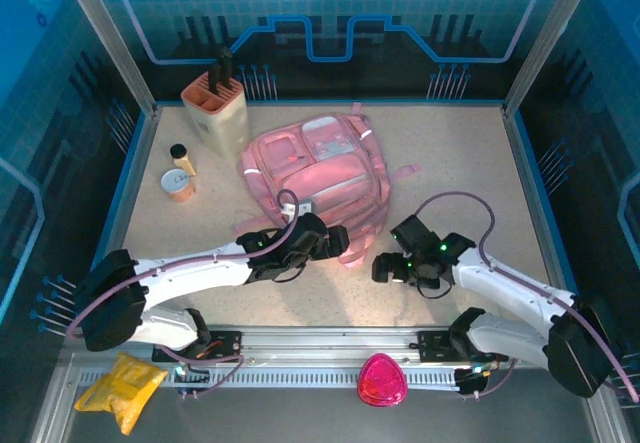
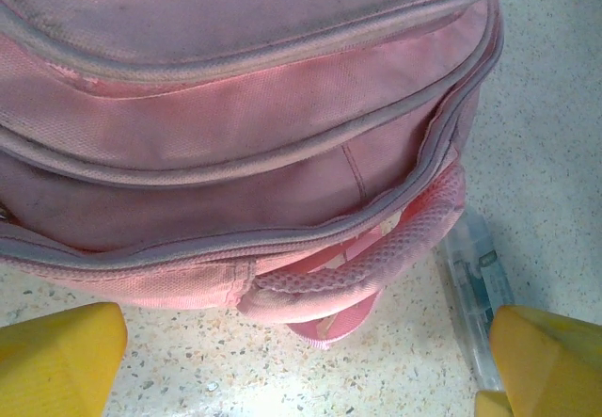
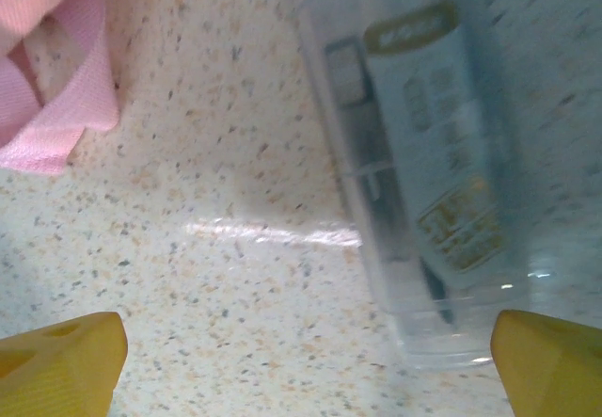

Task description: Pack the student bag

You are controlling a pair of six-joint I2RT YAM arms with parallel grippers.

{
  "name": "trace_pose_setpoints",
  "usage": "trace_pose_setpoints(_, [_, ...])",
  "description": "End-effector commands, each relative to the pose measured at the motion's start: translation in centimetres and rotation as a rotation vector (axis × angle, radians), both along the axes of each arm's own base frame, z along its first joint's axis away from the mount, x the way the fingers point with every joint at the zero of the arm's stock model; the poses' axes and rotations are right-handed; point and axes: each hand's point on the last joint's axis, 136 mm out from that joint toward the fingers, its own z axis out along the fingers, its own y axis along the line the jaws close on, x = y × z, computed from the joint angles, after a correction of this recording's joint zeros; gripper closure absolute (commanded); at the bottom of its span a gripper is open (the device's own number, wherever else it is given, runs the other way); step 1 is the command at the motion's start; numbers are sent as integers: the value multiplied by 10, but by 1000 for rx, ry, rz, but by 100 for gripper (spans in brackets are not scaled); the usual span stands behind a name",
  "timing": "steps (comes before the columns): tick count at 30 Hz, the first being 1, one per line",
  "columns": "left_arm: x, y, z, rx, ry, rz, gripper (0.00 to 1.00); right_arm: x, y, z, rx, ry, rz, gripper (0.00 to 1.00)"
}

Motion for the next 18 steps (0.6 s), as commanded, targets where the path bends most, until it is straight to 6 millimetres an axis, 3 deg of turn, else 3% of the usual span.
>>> trace_pose_setpoints(1, [-2,6,1,14,-7,15,1,12,-27,10,-157,-14,31,0])
trace_pose_setpoints(7, [-2,8,-3,33,1,17,1,7,-30,-8,-171,87,83,0])
trace_pose_setpoints(12, [-2,7,-4,37,4,18,1,-1,-24,-26,-188,150,109,8])
trace_pose_setpoints(18, [-3,8,-8,42,15,25,1,-6,-14,-32,-226,151,149,18])
